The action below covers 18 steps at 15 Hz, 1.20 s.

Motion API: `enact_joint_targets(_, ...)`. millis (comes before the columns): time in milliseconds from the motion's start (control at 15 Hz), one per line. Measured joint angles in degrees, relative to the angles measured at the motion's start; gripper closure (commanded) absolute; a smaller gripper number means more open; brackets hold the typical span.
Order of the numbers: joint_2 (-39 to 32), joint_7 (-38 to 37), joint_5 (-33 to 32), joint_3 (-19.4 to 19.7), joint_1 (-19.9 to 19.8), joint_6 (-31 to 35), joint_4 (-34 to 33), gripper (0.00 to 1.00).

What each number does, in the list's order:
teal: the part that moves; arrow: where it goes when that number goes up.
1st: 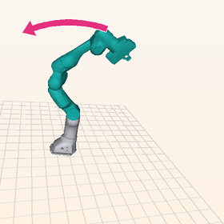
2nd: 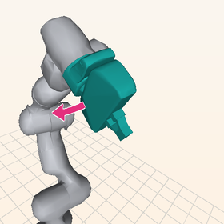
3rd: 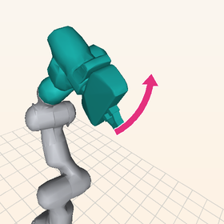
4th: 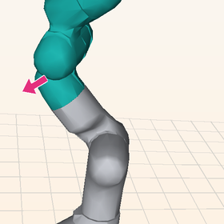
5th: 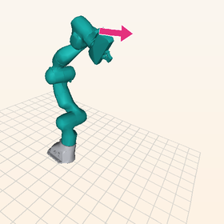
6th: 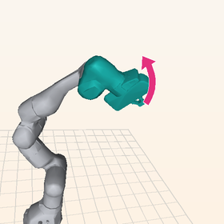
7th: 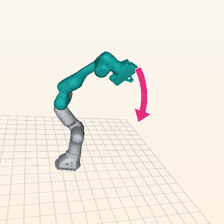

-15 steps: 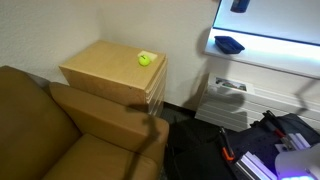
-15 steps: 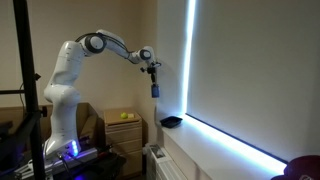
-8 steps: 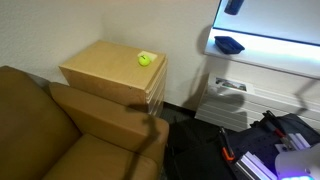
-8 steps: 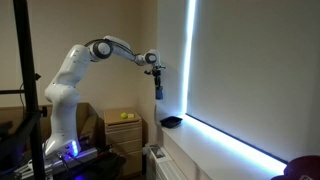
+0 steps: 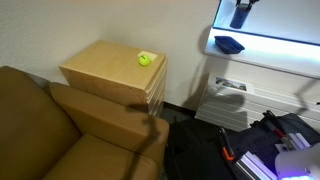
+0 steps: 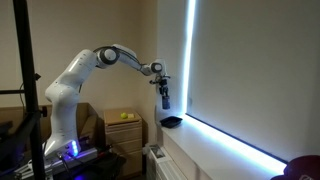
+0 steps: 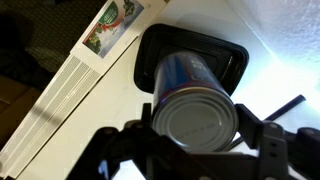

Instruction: Move the can to the black bowl on the window sill

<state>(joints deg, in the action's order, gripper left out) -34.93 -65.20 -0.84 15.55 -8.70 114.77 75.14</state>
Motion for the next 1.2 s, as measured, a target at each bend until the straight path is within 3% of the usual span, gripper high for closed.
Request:
enact_joint_targets(200, -4.2, -2.5, 1.4, 0.0, -0.9, -0.8, -3.3, 0.45)
enact_joint_targets(267, -4.9, -2.9, 1.7, 0.1, -1.0, -1.0, -4.0, 0.20)
enact_joint_targets(400, -5.4, -2.9, 1.6, 0.0, -1.1, -1.0, -4.0, 0.20)
enact_joint_targets(467, -5.6, -2.9, 1.6, 0.0, -1.1, -1.0, -4.0, 0.45)
enact_joint_targets(733, -6.6, -3.0, 1.6, 0.4, -2.1, 0.1, -3.9, 0.45)
enact_joint_targets(1000, -9.8, -1.9, 4.6, 0.4, -8.1, 3.9, -4.9, 0.45)
enact_joint_targets(1200, -11.5, 2.6, 11.6, -1.5, -13.4, 5.6, -6.2, 0.45)
